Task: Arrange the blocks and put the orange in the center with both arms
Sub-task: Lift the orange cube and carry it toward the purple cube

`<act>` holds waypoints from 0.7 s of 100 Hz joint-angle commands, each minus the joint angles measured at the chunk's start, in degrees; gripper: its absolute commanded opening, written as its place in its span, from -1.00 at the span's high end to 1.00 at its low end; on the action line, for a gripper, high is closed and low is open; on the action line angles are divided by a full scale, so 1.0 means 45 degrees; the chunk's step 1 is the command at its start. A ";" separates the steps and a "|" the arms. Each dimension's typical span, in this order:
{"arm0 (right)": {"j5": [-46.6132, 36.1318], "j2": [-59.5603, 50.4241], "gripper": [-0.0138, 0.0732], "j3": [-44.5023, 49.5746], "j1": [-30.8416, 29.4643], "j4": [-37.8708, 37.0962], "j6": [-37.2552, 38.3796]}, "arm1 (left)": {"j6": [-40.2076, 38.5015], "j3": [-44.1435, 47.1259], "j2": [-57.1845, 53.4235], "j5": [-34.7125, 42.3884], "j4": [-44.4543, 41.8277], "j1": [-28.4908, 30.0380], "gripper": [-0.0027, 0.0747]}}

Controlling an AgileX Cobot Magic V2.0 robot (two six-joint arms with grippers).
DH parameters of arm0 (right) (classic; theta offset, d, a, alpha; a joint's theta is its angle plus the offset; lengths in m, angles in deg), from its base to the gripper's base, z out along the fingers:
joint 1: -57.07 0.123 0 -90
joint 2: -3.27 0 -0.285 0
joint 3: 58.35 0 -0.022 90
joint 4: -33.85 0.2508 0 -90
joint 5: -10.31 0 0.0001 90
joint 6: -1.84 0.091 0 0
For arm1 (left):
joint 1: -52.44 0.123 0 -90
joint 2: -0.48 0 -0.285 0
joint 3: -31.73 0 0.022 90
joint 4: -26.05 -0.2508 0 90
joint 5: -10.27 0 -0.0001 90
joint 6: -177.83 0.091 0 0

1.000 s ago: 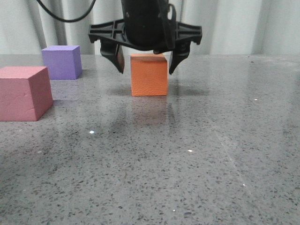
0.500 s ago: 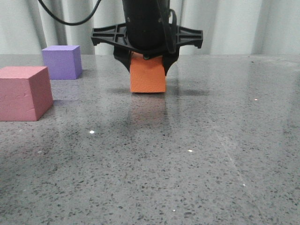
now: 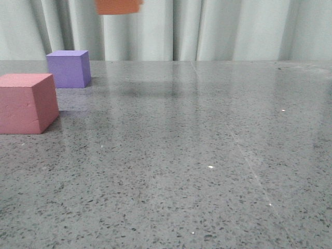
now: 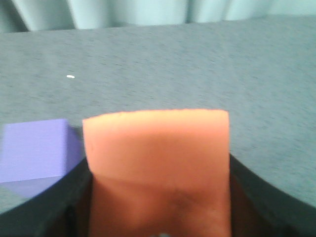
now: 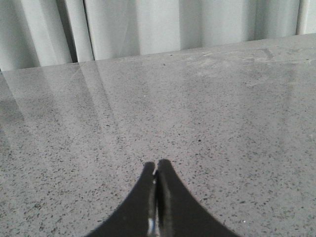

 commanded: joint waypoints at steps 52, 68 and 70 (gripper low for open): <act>-0.1091 -0.0239 0.96 -0.0179 -0.0070 0.0012 -0.0137 | 0.0114 0.5497 -0.2233 0.4335 0.0363 0.3017 0.72; -0.1091 -0.0239 0.96 -0.0179 -0.0070 0.0012 -0.0137 | 0.0114 0.6216 -0.2210 0.5564 0.0428 0.3462 0.72; -0.1091 -0.0239 0.96 -0.0179 -0.0070 0.0012 -0.0137 | 0.0114 0.6289 -0.2210 0.5673 0.0428 0.3491 0.72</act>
